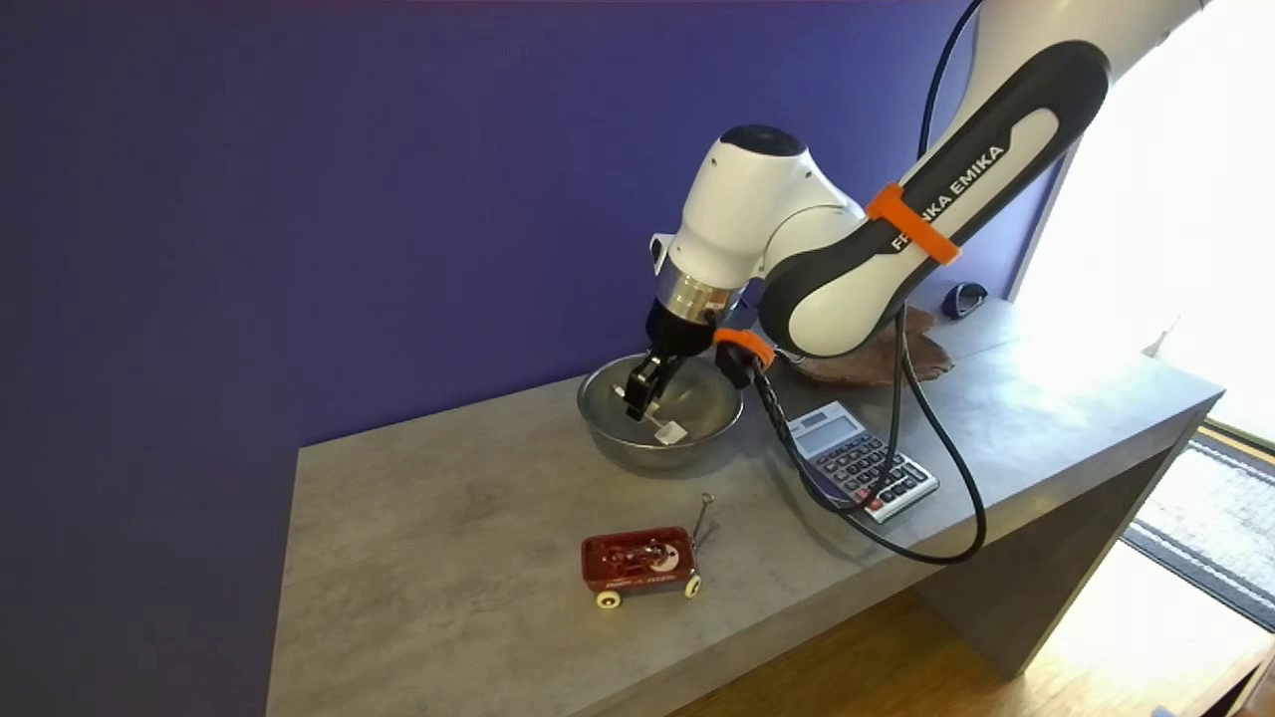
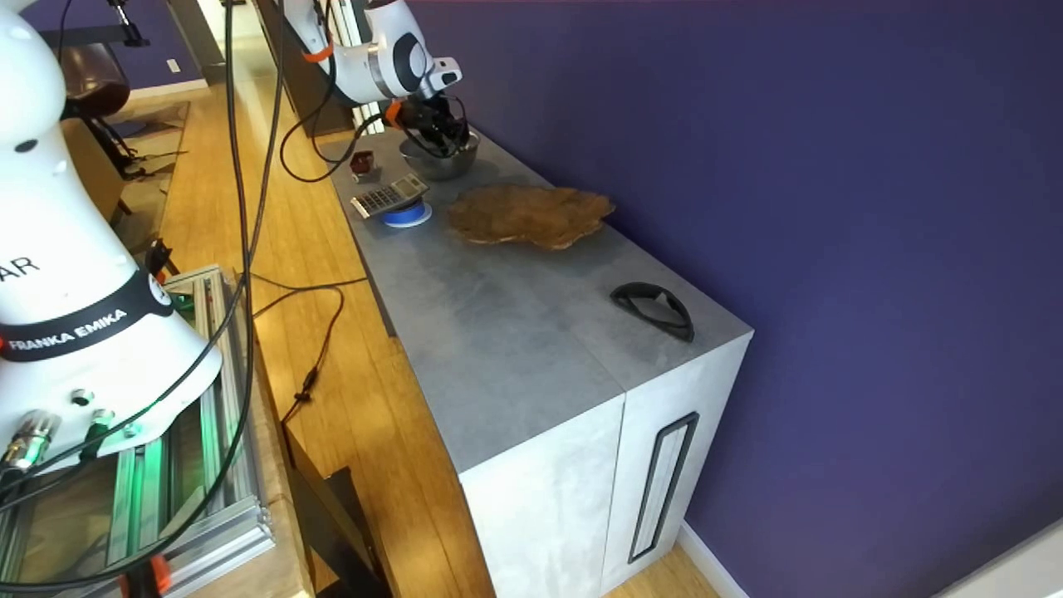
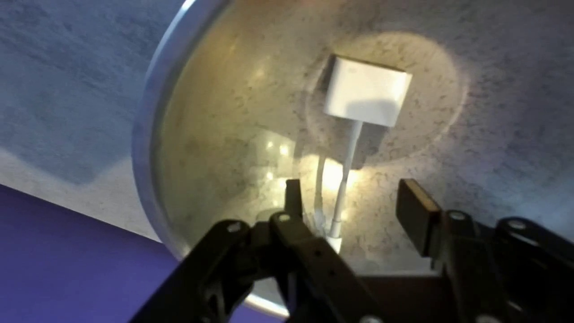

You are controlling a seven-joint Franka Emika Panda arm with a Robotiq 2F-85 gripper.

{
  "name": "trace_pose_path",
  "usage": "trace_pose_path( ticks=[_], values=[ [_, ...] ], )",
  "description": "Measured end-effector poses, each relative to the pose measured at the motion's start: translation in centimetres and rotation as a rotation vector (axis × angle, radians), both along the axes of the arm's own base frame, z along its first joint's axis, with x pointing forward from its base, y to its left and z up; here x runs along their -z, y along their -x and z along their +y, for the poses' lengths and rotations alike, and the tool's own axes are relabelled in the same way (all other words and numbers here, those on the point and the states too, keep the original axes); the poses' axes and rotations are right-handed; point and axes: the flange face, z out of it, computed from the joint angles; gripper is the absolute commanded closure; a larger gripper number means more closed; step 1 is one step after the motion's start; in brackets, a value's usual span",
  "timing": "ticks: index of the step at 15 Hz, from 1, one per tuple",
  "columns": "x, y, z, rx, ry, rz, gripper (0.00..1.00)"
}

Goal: Pick up the lightning av digital adapter and put it in the bowl

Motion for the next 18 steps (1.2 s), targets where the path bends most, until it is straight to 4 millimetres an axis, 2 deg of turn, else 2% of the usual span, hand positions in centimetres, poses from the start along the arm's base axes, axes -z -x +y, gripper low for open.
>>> trace_pose_path(
  ticks=[4, 5, 9, 11, 13, 15, 18],
  values=[
    [2.0, -0.1, 0.3, 0.013, 0.025, -0.012, 0.96],
    [2.4, -0.1, 0.4, 0.016, 0.027, -0.012, 1.00],
    [2.8, 0.1, 1.2, 0.020, 0.026, -0.017, 0.99],
    [1.9, 0.6, 2.0, 0.021, 0.005, -0.013, 0.99],
    [-1.1, 1.6, 3.0, 0.016, -0.025, -0.020, 0.99],
    [-5.3, 2.1, 3.1, 0.028, -0.058, -0.050, 0.99],
    [-12.5, 1.2, 0.8, 0.125, -0.127, -0.158, 0.99]
  ],
)
